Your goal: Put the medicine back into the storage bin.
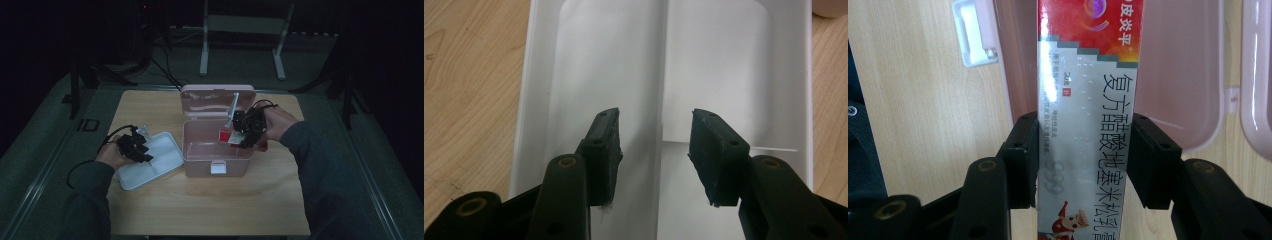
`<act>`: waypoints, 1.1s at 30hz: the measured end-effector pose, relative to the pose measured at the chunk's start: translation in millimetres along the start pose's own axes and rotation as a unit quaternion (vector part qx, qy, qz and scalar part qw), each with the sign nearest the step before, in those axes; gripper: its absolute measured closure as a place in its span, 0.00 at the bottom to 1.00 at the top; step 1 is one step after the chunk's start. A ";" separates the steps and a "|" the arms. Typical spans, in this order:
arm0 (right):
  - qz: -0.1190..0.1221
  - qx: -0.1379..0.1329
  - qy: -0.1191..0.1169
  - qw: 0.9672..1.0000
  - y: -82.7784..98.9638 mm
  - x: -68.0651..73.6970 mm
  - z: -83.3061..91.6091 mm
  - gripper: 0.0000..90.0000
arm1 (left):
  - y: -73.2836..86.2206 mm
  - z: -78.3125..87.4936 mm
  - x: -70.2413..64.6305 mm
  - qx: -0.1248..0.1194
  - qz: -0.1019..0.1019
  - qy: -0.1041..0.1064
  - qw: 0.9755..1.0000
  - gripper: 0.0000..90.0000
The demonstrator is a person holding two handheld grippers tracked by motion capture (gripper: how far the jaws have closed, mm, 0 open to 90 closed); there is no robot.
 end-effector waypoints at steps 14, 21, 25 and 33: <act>0.013 0.012 -0.012 1.000 -21.4 2.8 -14.9 0.57 | -1.8 -0.6 -0.3 0.001 -0.001 0.000 1.000 0.61; 0.021 0.014 -0.019 0.999 -28.3 6.3 -23.8 0.57 | -2.5 -2.3 -1.5 0.003 -0.004 0.000 1.000 0.61; 0.023 0.008 -0.024 0.999 -31.1 5.7 -25.4 0.57 | -2.6 -3.0 -1.8 0.003 -0.004 -0.001 1.000 0.61; 0.031 0.007 -0.042 0.999 -38.4 7.4 -33.0 0.57 | -3.1 -4.3 -2.4 0.002 -0.005 0.001 1.000 0.61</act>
Point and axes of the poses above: each handheld gripper's, and its own axes: z roughly backward along the jaws, y roughly out of its underside, x roughly to its left, the point moved 2 cm from there along -z, roughly forward along the jaws, and after that the axes turned 1 degree about x, right-handed, at the moved point
